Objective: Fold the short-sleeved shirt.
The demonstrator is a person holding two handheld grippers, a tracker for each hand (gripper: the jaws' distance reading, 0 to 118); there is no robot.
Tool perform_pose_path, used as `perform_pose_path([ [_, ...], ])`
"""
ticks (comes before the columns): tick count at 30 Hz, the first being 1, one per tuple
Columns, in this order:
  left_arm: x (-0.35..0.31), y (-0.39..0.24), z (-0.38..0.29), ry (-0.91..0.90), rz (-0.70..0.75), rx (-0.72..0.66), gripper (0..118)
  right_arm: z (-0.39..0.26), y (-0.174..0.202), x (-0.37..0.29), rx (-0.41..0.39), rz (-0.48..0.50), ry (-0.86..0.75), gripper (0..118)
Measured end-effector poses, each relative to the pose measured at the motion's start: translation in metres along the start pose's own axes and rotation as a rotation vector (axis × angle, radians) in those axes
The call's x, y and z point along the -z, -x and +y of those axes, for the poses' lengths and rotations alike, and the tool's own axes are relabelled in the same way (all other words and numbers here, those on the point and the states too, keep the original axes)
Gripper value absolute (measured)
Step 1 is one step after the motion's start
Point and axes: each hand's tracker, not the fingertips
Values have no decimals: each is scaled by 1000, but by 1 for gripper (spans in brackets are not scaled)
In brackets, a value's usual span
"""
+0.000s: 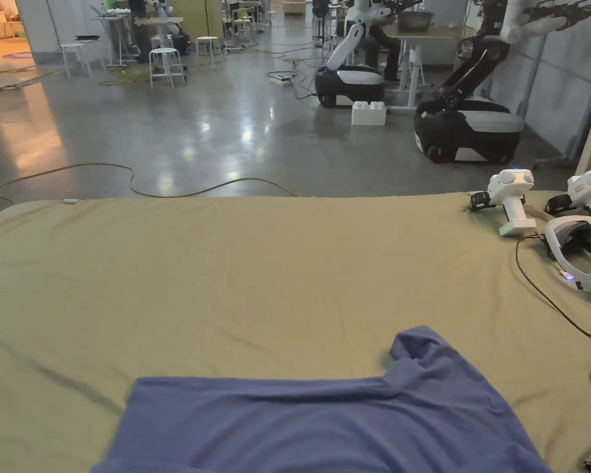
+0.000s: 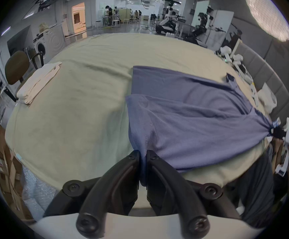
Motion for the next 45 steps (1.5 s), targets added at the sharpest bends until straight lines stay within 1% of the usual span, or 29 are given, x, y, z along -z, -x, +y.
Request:
perform_pose_path([
  [2, 0, -2, -8, -3, 1, 3, 9, -9, 2, 2, -16, 4, 15, 6],
  [3, 4, -2, -9, -4, -2, 4, 9, -12, 4, 4, -31, 5, 11, 11],
  [4, 7, -2, -11, -6, -10, -1, 14, -14, 7, 7, -55, -13, 12, 29],
  [5, 9, -1, -12, -6, -16, -16, 41, -14, 9, 9, -81, -32, 27, 61],
  [6, 9, -1, -14, -7, -12, -33, 68, -14, 11, 10, -88, -44, 35, 72],
  [7, 9, 1, -15, -26, -17, -58, 83, -15, 10, 9, -80, -34, 35, 70],
  [8, 3, 3, -18, -73, -68, -83, 87, -15, 8, 5, -74, -19, 34, 69],
  [9, -6, 6, -21, -152, -125, -106, 87, -16, 6, -1, -57, 15, 5, 70],
  [10, -19, 7, -23, -222, -161, -117, 87, -17, 5, -8, -62, 25, -30, 70],
  [11, -34, 5, -23, -286, -164, -111, 87, -17, 6, -16, -84, -2, -85, 70],
  [12, -46, 2, -22, -333, -151, -95, 87, -15, 7, -24, -99, -23, -121, 70],
  [13, -63, -2, -20, -401, -123, -70, 87, -12, 7, -35, -100, -10, -173, 70],
  [15, -98, -16, -15, -532, -90, -16, 87, -6, 9, -60, -59, 46, -268, 70],
  [17, -132, -30, -12, -654, -66, 21, 87, 2, 14, -89, -42, 106, -365, 70],
  [20, -172, -51, -7, -777, -27, 66, 87, 11, 23, -129, -51, 175, -530, 70],
  [22, -198, -66, -7, -853, 31, 80, 86, 15, 33, -155, -62, 230, -635, 70],
  [24, -215, -77, -7, -894, 53, 80, 85, 20, 40, -176, -94, 278, -702, 66],
  [25, -223, -82, -6, -890, 56, 79, 84, 21, 44, -186, -110, 289, -730, 62],
  [26, -230, -87, -6, -888, 68, 82, 82, 22, 49, -193, -125, 307, -752, 53],
  [27, -234, -91, -7, -888, 77, 91, 76, 22, 52, -200, -133, 329, -774, 37],
  [28, -238, -96, -9, -904, 94, 115, 62, 22, 54, -206, -123, 356, -797, 18],
  [29, -241, -101, -11, -916, 108, 130, 27, 23, 57, -209, -115, 355, -787, 11],
  [30, -244, -105, -11, -912, 115, 142, 5, 25, 62, -210, -112, 349, -780, 9],
  [31, -244, -108, -12, -913, 119, 146, 4, 26, 63, -211, -113, 367, -772, 3],
  [32, -245, -109, -15, -928, 129, 141, 0, 26, 64, -210, -118, 387, -767, 0],
  [35, -247, -106, -14, -921, 46, 132, 0, 26, 70, -208, -125, 385, -752, 0],
  [40, -237, -107, -8, -884, 41, 158, 0, 28, 77, -200, -143, 368, -734, 0],
  [42, -230, -105, -3, -863, 26, 143, 0, 31, 77, -195, -147, 373, -730, 0],
  [45, -209, -98, 14, -776, -38, 92, 0, 32, 77, -186, -150, 374, -708, 0],
])
